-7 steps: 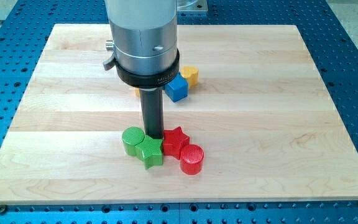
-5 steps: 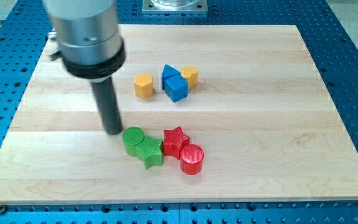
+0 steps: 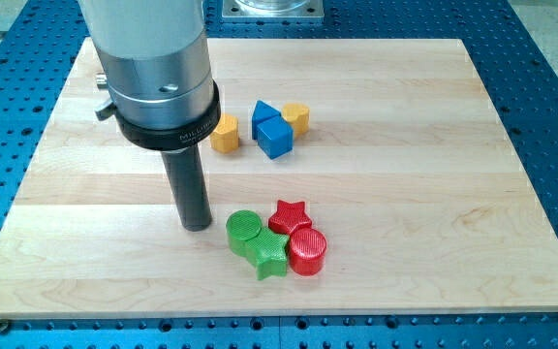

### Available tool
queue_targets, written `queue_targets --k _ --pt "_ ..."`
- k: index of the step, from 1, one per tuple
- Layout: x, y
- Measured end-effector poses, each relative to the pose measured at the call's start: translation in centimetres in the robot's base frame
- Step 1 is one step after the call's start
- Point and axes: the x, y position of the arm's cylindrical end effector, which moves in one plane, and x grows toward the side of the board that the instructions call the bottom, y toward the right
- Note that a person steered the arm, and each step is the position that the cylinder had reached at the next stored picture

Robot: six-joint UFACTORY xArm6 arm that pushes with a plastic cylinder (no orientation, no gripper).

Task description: Place the green star diagonally bottom right to the green circle

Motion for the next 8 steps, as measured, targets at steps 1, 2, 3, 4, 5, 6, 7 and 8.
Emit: queue_targets --k 1,2,3,4,5,6,7,8 --pt "0.8 0.1" --pt "0.2 -0.2" --pt "-0.2 -0.2" --pt "-1.3 -0.2" --pt "-1.4 -0.2" --pt "-1.6 -0.1" --pt "-2.4 4.6" --pt "-3.5 9.5"
